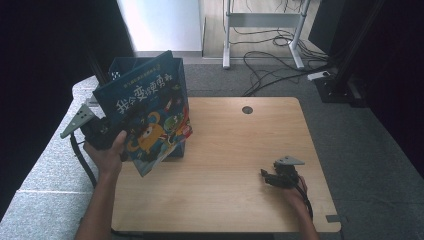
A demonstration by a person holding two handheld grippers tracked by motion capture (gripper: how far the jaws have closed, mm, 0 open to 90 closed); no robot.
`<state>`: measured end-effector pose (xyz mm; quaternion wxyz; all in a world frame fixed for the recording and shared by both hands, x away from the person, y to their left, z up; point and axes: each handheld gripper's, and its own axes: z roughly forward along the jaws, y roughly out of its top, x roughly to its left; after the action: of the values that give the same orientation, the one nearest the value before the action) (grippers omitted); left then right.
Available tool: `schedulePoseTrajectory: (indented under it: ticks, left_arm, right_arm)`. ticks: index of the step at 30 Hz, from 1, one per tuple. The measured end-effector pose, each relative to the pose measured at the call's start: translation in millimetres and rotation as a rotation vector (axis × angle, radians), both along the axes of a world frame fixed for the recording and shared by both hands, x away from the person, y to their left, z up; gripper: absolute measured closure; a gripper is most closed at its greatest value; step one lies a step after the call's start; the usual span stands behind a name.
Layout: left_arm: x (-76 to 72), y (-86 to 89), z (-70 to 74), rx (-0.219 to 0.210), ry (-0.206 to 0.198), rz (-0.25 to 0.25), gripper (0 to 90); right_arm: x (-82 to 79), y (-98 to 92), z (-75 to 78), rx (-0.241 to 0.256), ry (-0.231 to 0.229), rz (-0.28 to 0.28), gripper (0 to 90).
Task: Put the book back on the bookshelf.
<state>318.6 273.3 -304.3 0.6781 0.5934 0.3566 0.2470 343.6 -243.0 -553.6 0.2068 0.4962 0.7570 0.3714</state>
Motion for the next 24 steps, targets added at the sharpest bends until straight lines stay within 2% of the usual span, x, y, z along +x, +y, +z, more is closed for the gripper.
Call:
schedulePoseTrajectory:
  ticks: [18, 24]
  left_arm:
    - [2.1, 20.0, 3.2, -0.014, -0.008, 0.067, 82.6]
    - [4.1, 22.7, 4.0, -0.002, -0.007, 0.082, 82.6]
  right_arm:
    - [0.1, -0.5, -0.2, -0.001, -0.001, 0.002, 35.1]
    - [0.2, -0.8, -0.2, 0.004, 0.001, 0.000, 35.2]
